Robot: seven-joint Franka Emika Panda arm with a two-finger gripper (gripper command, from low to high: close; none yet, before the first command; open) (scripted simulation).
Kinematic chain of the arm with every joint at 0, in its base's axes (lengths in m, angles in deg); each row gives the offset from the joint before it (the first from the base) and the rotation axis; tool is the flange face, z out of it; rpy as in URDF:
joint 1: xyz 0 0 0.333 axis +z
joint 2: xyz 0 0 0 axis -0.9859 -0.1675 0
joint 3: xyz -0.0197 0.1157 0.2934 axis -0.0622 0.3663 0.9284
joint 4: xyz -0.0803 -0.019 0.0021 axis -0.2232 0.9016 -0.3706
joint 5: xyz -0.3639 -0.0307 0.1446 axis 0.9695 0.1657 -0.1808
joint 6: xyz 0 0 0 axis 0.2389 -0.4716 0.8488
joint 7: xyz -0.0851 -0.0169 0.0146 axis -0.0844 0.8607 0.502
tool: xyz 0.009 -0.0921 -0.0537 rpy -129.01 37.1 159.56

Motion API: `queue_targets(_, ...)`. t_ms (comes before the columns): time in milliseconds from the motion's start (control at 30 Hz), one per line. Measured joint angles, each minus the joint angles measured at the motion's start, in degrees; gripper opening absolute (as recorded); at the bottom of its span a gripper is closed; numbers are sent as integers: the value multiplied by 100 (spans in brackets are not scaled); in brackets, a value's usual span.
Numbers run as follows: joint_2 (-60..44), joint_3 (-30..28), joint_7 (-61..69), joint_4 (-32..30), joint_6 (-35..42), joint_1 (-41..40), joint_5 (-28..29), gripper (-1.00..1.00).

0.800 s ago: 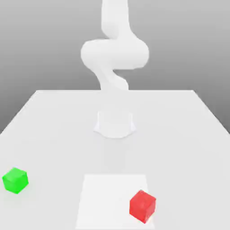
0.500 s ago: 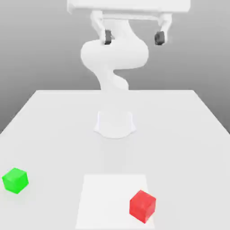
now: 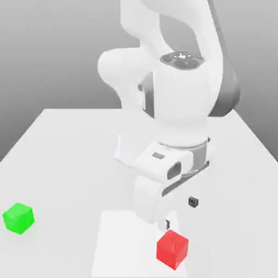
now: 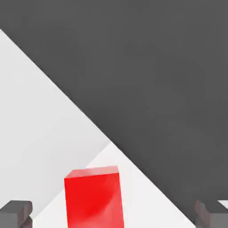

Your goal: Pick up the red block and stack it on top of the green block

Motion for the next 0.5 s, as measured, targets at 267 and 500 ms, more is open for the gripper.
queue_targets(267,-1007,167,189,112,-805,-122,-140,-100)
queue_targets(500,-572,127,134,45,-432,-98,-57,-100)
